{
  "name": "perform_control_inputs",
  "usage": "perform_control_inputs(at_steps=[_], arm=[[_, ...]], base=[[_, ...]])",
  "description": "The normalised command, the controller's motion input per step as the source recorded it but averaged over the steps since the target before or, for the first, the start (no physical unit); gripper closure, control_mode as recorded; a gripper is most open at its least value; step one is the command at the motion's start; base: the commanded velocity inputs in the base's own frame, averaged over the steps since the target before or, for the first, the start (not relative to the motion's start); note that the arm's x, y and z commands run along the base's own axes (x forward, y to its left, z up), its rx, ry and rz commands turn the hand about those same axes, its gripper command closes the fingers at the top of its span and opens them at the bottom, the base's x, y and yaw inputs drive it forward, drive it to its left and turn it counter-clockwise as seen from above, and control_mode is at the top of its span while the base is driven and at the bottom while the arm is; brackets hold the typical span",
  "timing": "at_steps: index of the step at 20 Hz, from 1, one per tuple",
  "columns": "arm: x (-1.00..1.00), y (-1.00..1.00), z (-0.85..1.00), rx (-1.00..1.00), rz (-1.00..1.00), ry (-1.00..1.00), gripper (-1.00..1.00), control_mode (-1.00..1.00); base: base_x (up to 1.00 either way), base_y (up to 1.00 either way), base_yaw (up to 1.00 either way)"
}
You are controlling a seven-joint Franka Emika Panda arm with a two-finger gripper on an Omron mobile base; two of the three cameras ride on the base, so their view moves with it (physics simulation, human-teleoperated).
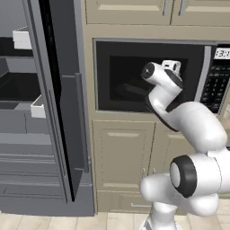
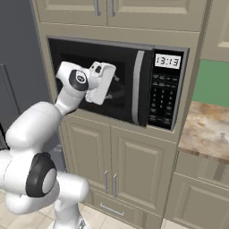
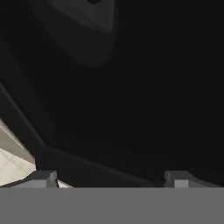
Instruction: Place the tupperware containing the fish and corn meal in the microwave. Close the microwave door and press the start button to reheat the meal.
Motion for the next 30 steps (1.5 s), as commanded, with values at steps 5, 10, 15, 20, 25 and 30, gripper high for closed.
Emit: perform_control_inputs(at_steps=[5,10,15,20,25,30], arm=[[0.46,-0.5,-0.01,0.16,0.23,-0.03,-1.0,-1.0],[0.48,-0.39,-0.16,0.09,0.27,-0.1,-1.0,-1.0],[0.04,-0.05,-0.08,0.01,0.16,-0.1,-1.0,-1.0],[-0.83,0.42,0.08,0.01,-0.02,-0.07,-1.0,-1.0],[-0.88,0.13,0.32,0.16,-0.12,-0.03,-1.0,-1.0],[-0.91,-0.01,0.16,0.41,-0.21,-0.07,-1.0,-1.0]], base=[[0.0,0.0,0.0],[0.0,0.0,0.0],[0.0,0.0,0.0],[0.0,0.0,0.0],[0.0,0.0,0.0],[0.0,0.0,0.0]])
